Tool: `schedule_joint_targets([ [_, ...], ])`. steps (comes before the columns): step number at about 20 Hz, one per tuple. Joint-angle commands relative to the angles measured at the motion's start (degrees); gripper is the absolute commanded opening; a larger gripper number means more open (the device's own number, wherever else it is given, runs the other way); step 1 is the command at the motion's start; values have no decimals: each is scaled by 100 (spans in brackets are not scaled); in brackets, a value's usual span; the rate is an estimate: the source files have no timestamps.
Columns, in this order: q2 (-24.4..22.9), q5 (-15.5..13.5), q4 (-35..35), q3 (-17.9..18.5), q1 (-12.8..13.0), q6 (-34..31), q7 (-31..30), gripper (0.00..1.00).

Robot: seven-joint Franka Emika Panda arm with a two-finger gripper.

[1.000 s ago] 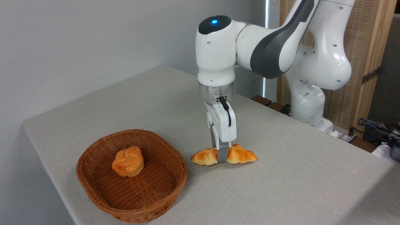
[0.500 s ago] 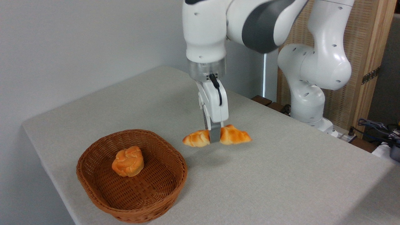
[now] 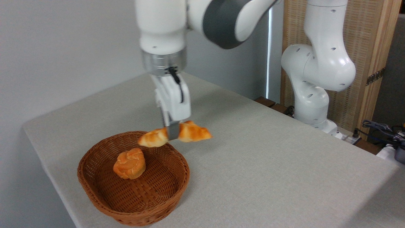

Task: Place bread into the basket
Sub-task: 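Lift the braided roll and carry it over the wicker basket, then lower the roll into the basket beside the round bun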

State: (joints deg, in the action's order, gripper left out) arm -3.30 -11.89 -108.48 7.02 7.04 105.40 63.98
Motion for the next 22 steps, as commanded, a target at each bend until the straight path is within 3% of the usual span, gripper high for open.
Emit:
schedule_joint_targets([
  [1,1004,-95,1108,-183,61,-38,-517,2],
  [5,1296,-278,1172,-236,61,937,-518,2],
  [11,1349,-218,1154,-236,61,956,-439,40],
  [13,1349,-209,1154,-236,52,956,-430,48],
  [15,1349,-69,1154,-236,52,947,-386,59],
  [18,1349,72,1154,-236,43,938,-368,64],
  [22,1349,125,1154,-219,26,938,-201,78],
])
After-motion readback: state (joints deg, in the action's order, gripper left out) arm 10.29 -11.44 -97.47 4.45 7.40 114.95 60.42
